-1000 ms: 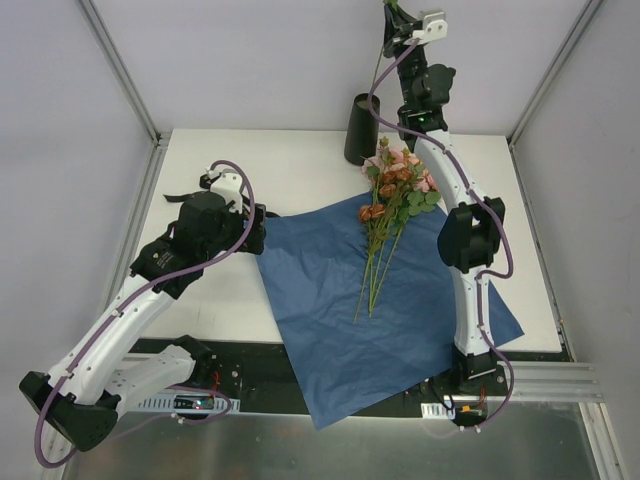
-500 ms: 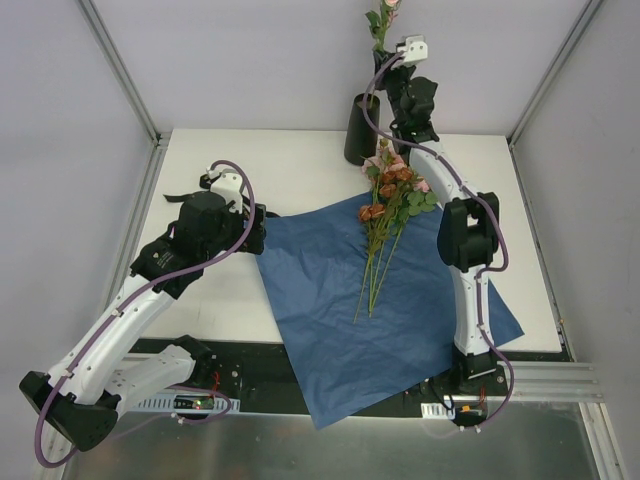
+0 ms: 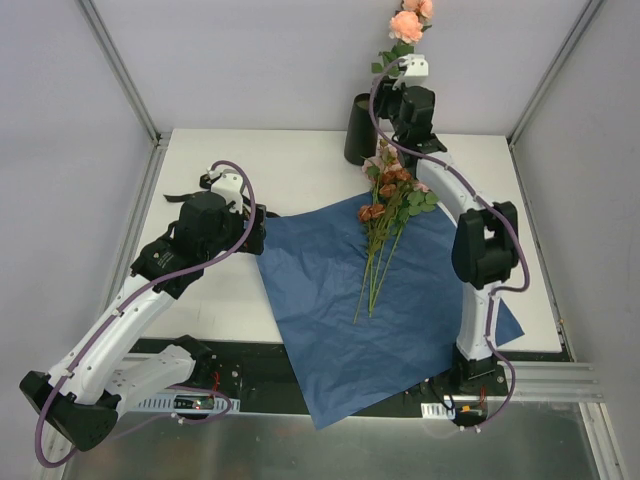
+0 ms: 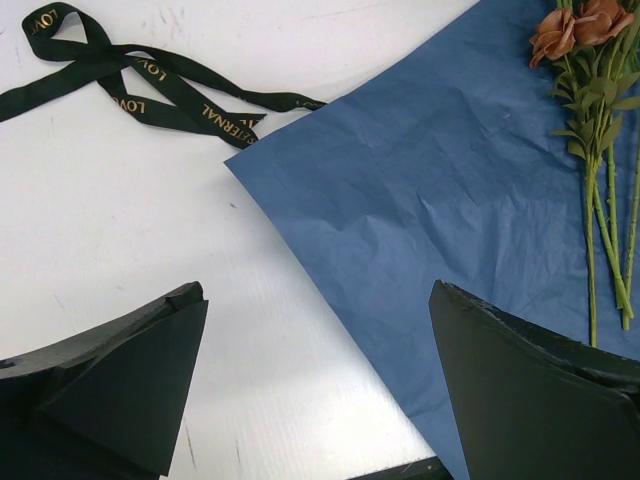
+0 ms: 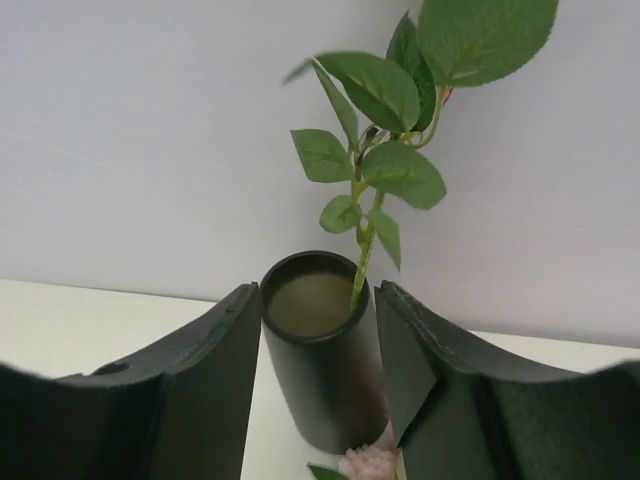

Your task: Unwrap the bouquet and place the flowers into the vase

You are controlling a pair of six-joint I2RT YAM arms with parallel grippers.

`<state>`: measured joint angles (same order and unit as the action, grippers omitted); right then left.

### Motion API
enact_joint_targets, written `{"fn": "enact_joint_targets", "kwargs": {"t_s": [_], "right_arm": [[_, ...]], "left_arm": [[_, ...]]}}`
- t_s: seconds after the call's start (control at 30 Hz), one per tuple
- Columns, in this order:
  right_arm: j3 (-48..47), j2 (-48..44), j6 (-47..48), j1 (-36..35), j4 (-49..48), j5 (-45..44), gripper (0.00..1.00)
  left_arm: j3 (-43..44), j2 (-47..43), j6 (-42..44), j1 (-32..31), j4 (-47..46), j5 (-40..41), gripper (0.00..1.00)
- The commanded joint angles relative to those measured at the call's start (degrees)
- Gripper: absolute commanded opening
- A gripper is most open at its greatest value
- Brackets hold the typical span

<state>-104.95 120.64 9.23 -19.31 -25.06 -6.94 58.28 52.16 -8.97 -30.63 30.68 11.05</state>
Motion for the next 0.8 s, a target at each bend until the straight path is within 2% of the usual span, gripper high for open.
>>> {"fn": "enact_joint_targets", "kwargs": {"t_s": [0.0,0.1,0.2,0.37,0.6,0.77], "right_arm": [[3.0,-13.7,-4.6,-1.8,4.8,-3.1,0.56],[7.1,-20.7,-9.1,-3.7,12.7,-5.4,0.56],[12.1,-27.0,-17.9,-5.7,20.5,-6.7,0.56],[24.8,-38.7,-33.4,-9.4,27.5,-8.9,0.50],[41.2,-52.3,-45.9,-13.6,38.5,-11.3,0.47],[48.9,-57.9,-49.2,-13.8,42.8,-11.4,0.47]], "left_arm": [[0.0,0.0,1.2,0.3,-1.6,1.1,0.99],[-0.1,0.0,1.2,0.3,-1.7,1.1,0.99],[-0.2,0.0,1.1,0.2,-1.7,1.3,0.99],[-0.4,0.5,1.1,-0.2,-1.7,3.0,0.99],[-0.8,0.4,2.1,-0.7,-1.6,3.9,0.99],[-0.8,0.8,2.4,-1.2,-1.7,3.7,0.99]]}}
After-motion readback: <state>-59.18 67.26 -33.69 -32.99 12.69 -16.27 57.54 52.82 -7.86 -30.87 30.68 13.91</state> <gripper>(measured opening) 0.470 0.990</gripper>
